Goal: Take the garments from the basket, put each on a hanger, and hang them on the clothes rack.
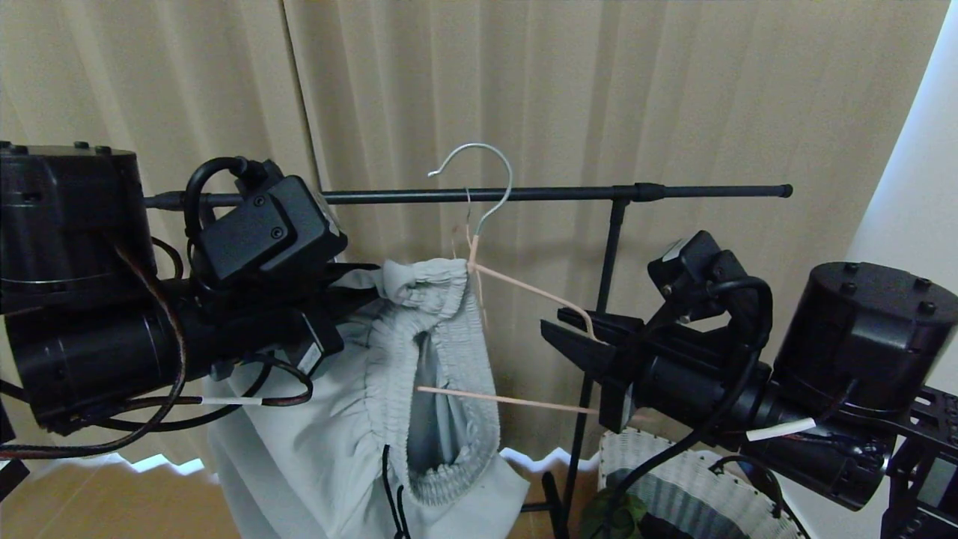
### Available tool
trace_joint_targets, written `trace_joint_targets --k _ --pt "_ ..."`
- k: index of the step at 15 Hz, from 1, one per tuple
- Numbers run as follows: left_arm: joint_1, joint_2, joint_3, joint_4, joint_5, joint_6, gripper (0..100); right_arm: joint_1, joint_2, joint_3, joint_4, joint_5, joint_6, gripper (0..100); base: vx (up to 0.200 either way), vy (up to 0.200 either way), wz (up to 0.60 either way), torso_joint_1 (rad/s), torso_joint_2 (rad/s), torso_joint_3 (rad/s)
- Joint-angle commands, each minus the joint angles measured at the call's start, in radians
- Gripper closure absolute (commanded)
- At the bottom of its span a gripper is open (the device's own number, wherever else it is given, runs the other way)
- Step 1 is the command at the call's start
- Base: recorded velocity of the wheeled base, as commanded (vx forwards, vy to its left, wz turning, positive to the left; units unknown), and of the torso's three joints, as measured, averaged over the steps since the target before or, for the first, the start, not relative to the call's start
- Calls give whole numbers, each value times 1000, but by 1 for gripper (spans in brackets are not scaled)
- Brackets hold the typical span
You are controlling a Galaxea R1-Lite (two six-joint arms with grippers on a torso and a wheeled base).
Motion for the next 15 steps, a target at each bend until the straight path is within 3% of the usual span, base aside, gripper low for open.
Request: trace_joint_targets --k 1,3,5,7,8,12,15 --pt "4 -6 3 -1 0 -1 100 -3 2 1 1 -5 -3 0 0 0 0 0 0 0" --pt "31 -9 3 0 40 -3 100 -13 -7 1 -1 -9 -18 0 0 0 0 0 0 0" --pt "54 -15 21 0 194 -26 100 -24 -18 11 -4 -13 -23 0 0 0 0 0 0 0" --pt "53 -20 46 2 318 -96 100 -24 -16 18 -27 -16 -34 0 0 0 0 0 0 0" --pt "48 -20 56 0 367 -175 100 -24 -7 33 -59 -15 -46 0 0 0 0 0 0 0" --pt "2 -17 26 -18 366 -380 100 -1 22 65 -68 -10 -44 0 0 0 0 0 0 0" --pt "-29 -12 21 -112 359 -423 100 13 62 56 -73 -10 -38 0 0 0 0 0 0 0"
